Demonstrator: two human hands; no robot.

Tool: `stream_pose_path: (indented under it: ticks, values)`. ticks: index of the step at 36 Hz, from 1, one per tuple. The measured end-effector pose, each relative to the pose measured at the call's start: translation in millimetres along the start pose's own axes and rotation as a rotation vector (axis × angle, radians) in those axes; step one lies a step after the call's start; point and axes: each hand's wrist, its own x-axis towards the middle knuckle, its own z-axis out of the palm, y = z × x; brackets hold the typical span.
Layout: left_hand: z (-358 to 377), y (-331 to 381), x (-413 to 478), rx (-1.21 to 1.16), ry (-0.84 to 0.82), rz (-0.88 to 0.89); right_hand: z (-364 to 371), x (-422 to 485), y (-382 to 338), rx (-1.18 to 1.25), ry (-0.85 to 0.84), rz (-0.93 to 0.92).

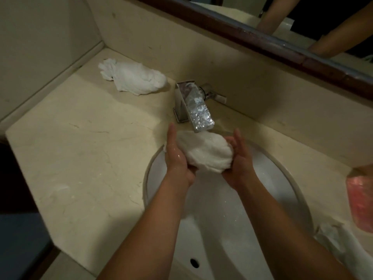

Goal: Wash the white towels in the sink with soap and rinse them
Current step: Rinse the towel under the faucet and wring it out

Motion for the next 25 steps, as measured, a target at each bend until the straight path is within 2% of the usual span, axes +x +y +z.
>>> stream_pose_path:
  ticks: [5, 9, 13, 17, 21, 25]
  values:
    - [-11.2, -3.8, 3.0, -0.009, -0.071, 0.087, -0.3, 6.8, -1.1, 0.034, 0.043, 0.015]
    - [-11.8, -4.5, 4.5, -0.067, -0.127, 0.132, -9.9, 11.3, 9.1, -0.062, 0.069, 0.166]
    - [-14.6, -2.6, 8.8, -0.007, -0.154, 0.174, -11.9, 5.5, 11.6, 0.008, -0.009, 0.359]
    - [-17.8, -0.9, 8.2, 0.075, -0.152, 0.17, -1.6, 0.7, 5.0, 0.001, -0.023, 0.322]
    - [-20.5, 4.9, 8.6, 0.16, -0.111, 0.141, 4.2, 0.4, 0.0, -0.017, -0.063, 0.186]
    - [-20.2, 3.4, 2.4, 0.095, -0.062, 0.072, 4.0, 1.7, -5.3, -0.091, -0.086, 0.048]
